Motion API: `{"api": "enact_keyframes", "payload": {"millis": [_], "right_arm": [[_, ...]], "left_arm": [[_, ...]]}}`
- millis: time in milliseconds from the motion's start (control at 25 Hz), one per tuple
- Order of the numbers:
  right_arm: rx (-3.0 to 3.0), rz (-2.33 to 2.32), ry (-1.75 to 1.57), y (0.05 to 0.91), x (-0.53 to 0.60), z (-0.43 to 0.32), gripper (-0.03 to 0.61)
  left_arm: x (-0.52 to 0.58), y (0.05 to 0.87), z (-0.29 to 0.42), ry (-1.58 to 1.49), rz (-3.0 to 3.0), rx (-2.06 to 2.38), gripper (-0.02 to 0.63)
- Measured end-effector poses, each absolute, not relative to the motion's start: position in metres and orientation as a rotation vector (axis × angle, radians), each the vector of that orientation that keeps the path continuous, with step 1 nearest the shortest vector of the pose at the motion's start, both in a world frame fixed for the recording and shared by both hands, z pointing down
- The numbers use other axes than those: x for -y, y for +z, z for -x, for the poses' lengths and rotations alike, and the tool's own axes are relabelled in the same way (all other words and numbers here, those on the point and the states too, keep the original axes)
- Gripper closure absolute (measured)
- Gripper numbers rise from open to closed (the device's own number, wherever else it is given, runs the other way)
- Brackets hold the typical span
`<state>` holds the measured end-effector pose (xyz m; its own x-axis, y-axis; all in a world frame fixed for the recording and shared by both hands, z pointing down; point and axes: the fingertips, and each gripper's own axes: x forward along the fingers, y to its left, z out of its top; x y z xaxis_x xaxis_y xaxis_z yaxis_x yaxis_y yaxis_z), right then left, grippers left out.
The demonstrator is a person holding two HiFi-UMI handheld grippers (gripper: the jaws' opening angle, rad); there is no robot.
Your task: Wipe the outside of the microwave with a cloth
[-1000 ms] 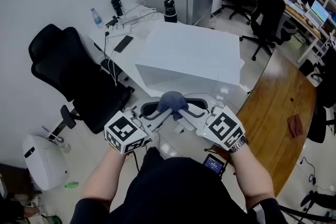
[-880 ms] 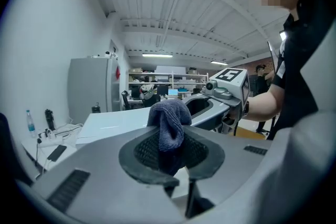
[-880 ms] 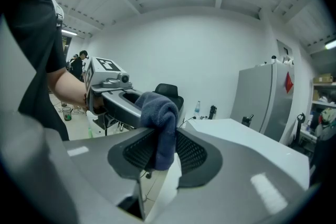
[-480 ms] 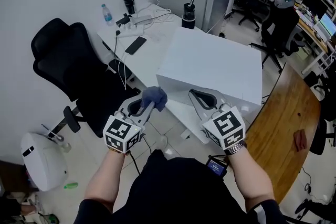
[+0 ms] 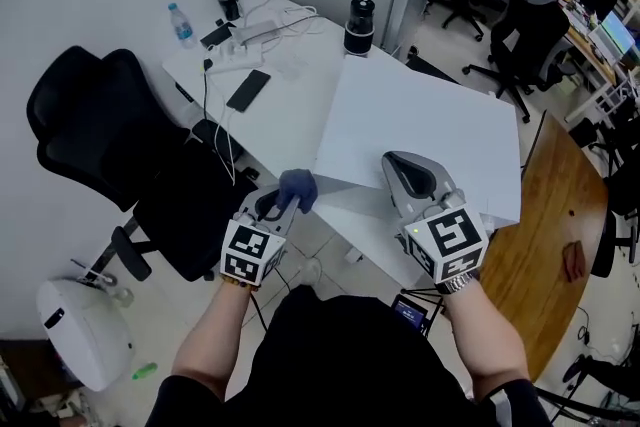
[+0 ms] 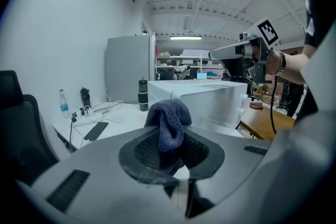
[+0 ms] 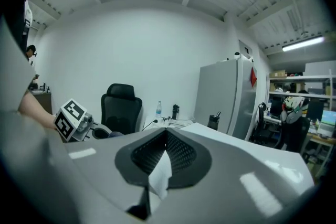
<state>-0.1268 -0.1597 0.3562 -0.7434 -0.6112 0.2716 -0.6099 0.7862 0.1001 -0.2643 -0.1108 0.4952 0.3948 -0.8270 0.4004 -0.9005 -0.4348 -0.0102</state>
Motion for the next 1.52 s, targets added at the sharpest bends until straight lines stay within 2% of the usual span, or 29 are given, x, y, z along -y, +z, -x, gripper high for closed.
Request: {"api": "enact_keyframes", "payload": {"millis": [680, 1520], "right_arm": [[2.598, -1.111, 0.077, 0.374, 0.233, 0.149, 0.577], [2.468, -1.317, 0.126, 0.377, 0.278, 0.113, 0.577]], "left_arm": [[0.209, 0.527, 0.264, 0.527, -2.526, 1.277, 0.548], [0.346, 0.546, 0.262, 0.504, -2.515, 1.211, 0.548]]}}
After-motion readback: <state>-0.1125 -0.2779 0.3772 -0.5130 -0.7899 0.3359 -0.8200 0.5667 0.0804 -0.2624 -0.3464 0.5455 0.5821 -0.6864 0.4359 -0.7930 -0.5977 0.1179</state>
